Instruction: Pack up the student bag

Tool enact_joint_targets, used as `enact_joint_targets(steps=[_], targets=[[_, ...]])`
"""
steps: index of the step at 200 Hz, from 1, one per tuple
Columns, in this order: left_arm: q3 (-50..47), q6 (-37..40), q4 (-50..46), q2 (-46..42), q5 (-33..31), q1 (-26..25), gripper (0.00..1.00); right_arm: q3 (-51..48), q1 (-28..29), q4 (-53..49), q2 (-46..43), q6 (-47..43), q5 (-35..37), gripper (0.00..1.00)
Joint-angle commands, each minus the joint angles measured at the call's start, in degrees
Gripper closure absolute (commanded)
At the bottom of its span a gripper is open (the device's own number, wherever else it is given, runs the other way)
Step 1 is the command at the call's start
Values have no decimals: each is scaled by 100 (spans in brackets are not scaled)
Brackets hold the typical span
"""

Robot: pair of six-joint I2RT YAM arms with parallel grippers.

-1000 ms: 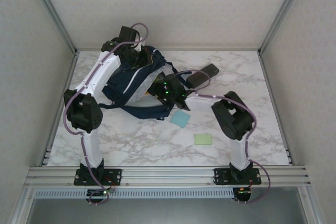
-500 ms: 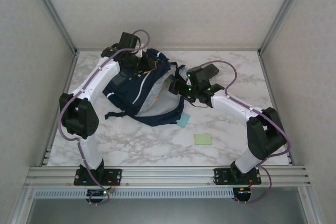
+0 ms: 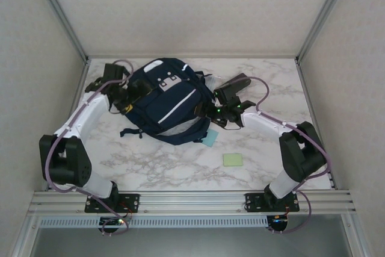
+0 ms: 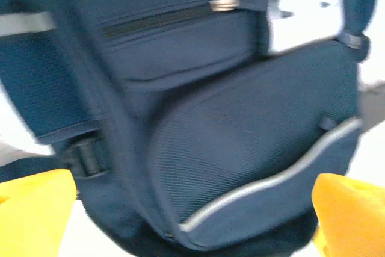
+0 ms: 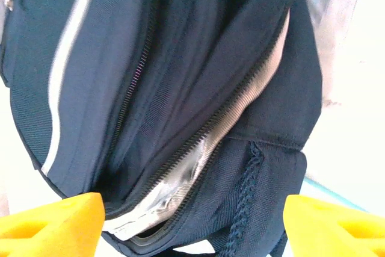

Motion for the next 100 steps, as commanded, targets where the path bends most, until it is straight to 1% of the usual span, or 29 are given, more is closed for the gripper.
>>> enact_joint_targets(steps=[1, 21, 36, 60, 77, 100], targets=[[-707, -397, 392, -209, -242, 175, 1, -127, 69, 747, 340, 341, -385, 19], [-1160, -416, 614, -215, -485, 226, 3, -33, 148, 1008, 571, 460, -419, 20], [-1390, -458, 872, -109, -530, 246, 9, 93, 185, 1021, 701, 476, -341, 24], [-1595, -453, 1220, 233, -650, 260, 22, 313, 180, 918, 797, 406, -197, 44], [-1702, -443, 1513, 552, -748, 274, 39, 490, 179, 747, 831, 275, -79, 57], [-1750, -434, 1838, 967, -666, 296, 58, 814, 179, 542, 913, 55, 25, 76]])
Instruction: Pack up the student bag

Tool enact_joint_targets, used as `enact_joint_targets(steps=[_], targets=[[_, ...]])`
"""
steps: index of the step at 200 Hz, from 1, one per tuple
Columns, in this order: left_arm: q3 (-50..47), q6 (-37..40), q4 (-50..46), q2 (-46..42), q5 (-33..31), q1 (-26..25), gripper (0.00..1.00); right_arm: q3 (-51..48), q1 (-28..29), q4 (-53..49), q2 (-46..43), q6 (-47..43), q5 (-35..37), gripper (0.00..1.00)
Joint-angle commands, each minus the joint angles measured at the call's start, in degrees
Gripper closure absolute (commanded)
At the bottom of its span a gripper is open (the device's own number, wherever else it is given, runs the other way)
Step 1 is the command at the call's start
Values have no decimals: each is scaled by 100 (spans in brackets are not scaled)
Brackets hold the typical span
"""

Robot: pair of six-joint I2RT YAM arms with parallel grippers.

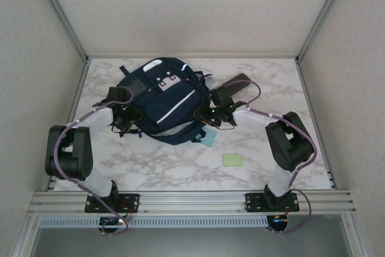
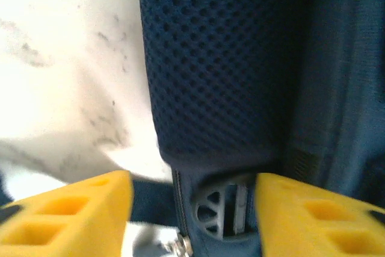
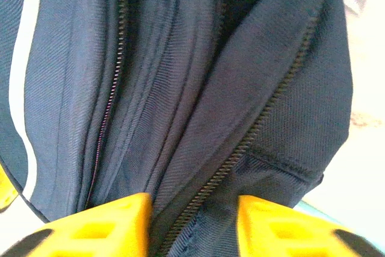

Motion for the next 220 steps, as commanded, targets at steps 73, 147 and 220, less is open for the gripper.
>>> enact_joint_targets(steps=[73, 147, 220], targets=[[-594, -531, 594, -642, 399, 53, 100, 2605, -235, -635, 985, -1042, 407, 94], [-517, -1592, 1012, -1465, 396, -421, 100, 3648, -433, -2330, 1175, -1492, 1463, 56], [-318, -2329, 1784, -1381, 112, -1145, 100, 1780, 458, -2308, -874, -1109, 1295, 38]])
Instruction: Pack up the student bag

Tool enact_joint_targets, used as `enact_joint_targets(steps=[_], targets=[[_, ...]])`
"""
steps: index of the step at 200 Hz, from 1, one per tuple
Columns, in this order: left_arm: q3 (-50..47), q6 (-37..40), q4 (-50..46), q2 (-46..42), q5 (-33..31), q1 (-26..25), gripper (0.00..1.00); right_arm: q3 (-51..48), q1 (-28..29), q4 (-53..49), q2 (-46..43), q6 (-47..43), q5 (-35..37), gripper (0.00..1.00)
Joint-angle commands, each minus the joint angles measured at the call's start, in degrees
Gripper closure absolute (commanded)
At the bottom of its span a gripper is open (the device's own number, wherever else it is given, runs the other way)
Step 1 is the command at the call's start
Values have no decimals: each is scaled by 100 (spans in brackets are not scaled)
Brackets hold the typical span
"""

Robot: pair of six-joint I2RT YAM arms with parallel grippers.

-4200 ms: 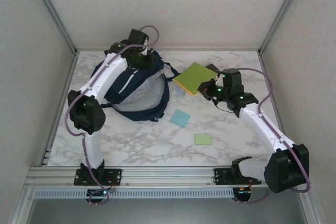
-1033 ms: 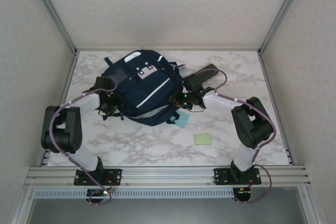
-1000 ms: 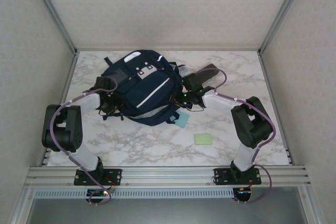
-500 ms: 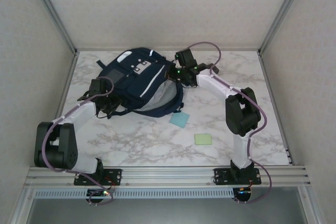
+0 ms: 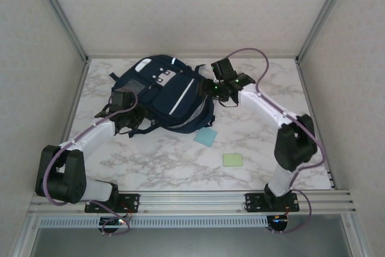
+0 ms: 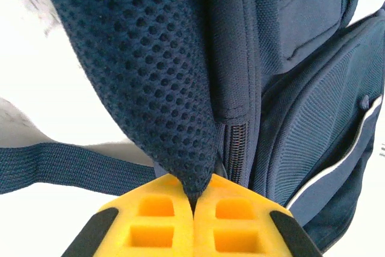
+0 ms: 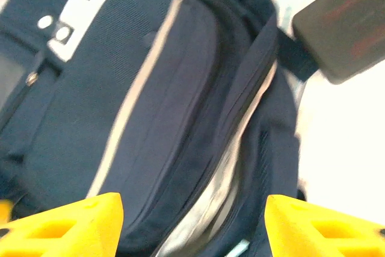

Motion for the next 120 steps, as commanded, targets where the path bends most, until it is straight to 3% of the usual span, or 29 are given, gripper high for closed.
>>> enact_joint_targets(steps=[1, 55, 120], targets=[[297, -398, 701, -36, 49, -268, 100, -470, 634, 43, -547, 290, -35, 38], [193, -772, 1005, -207, -142, -552, 100, -845, 2057, 1199, -316, 909, 267, 49], [-60, -919, 1071, -516, -148, -644, 100, -557, 2788, 1952, 818, 1583, 1260, 61]])
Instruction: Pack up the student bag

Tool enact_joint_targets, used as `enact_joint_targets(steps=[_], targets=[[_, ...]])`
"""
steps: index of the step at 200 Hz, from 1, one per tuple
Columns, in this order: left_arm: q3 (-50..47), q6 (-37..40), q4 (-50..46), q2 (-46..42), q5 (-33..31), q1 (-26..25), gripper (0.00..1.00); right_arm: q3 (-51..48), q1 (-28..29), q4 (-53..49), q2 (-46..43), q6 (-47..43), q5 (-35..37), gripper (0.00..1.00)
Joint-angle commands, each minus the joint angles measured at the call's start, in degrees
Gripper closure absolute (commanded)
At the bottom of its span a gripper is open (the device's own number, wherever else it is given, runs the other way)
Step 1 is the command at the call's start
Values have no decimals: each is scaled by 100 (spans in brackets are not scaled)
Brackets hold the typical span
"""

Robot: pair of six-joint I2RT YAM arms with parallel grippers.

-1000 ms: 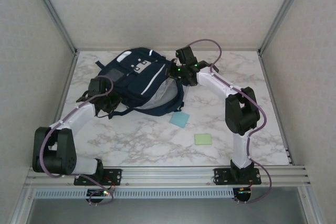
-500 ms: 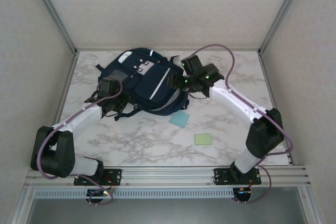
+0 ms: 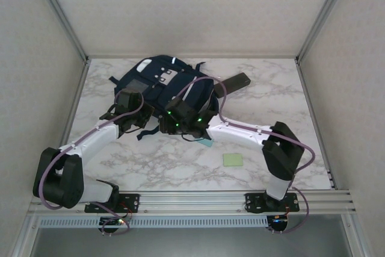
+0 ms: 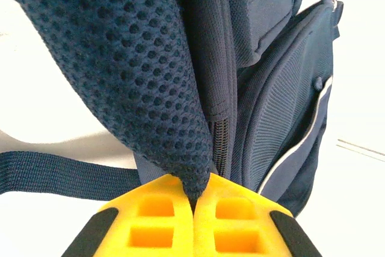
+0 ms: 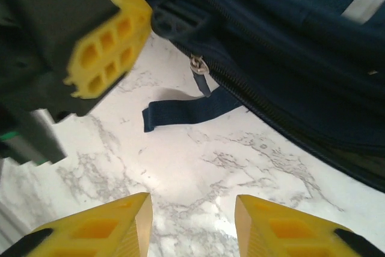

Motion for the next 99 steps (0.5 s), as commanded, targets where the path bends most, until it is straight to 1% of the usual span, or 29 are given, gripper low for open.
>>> enact_joint_targets(steps=[1, 36, 57, 90, 99], targets=[[-47, -169, 650, -303, 66, -121, 100, 246, 150, 394, 360, 405, 649, 61], [-117, -220, 694, -391, 107, -143, 100, 479, 211, 761, 913, 534, 1196, 58], [-183, -271, 716, -434, 124, -160, 100, 821, 208, 893, 1271, 470, 1370, 57], [-267, -371, 760, -513, 159, -196, 100, 1387, 211, 729, 1784, 621, 1854, 56], [-282, -385, 755, -536, 160, -205, 100, 1449, 209, 753, 1865, 700, 2018, 58]])
